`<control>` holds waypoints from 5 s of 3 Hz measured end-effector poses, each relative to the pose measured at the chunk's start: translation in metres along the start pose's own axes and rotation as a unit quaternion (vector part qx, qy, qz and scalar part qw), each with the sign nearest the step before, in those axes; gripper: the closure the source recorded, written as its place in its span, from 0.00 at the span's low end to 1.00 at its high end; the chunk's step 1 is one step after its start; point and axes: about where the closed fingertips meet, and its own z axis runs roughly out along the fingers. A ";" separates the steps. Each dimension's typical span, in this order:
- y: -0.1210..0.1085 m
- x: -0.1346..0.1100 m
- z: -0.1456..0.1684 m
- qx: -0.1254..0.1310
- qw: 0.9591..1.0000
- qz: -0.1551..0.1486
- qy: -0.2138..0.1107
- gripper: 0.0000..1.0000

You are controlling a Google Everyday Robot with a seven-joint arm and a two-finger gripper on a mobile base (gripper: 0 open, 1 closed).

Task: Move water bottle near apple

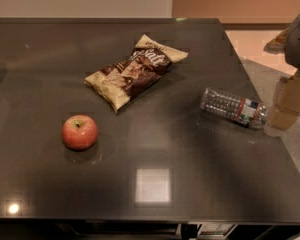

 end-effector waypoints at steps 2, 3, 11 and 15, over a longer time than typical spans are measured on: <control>-0.005 0.001 0.001 -0.007 1.000 0.008 0.004 0.00; -0.014 0.000 0.011 -0.016 1.000 0.012 0.011 0.00; -0.060 0.043 0.131 -0.050 0.991 0.096 0.079 0.00; -0.044 0.014 0.139 -0.083 0.991 0.074 0.069 0.88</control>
Offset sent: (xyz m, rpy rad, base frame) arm 0.0095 -0.0085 -0.0048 -0.0021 0.0711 -0.0339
